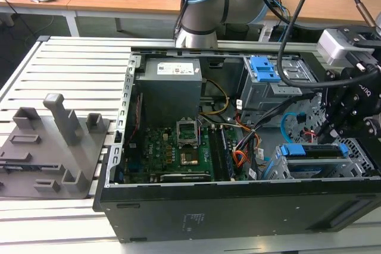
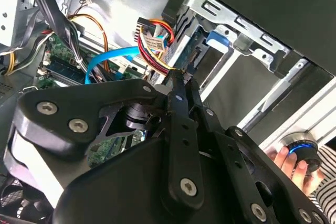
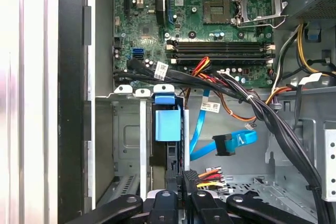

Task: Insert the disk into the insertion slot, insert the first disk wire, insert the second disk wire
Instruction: 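Insert the first disk wire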

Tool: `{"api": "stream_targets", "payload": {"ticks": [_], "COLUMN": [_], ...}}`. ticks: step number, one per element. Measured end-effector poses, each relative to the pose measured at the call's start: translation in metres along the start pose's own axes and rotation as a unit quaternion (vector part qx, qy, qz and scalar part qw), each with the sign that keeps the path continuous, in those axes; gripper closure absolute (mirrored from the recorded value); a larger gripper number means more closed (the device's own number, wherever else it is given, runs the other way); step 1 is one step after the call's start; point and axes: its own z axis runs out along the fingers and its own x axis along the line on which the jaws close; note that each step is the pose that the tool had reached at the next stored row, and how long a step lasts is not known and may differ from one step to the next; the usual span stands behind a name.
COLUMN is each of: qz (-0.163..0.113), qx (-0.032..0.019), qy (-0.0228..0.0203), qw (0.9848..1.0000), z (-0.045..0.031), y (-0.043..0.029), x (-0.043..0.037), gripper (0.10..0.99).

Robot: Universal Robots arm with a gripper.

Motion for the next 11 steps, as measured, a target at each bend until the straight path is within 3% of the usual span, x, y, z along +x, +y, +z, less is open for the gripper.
{"api": "stream_targets", "payload": {"ticks": [3,11], "qz": [0.000,0.000], "qx": [-0.0008,-0.0008], "qy": [-0.0016,-0.0020], "qw": [1.0000,1.0000], "z": [0.0040,0.0092], "y": [-0.0065,-0.0069], "x": [0.0000,0.0001], "gripper": [0.922,0.922]}}
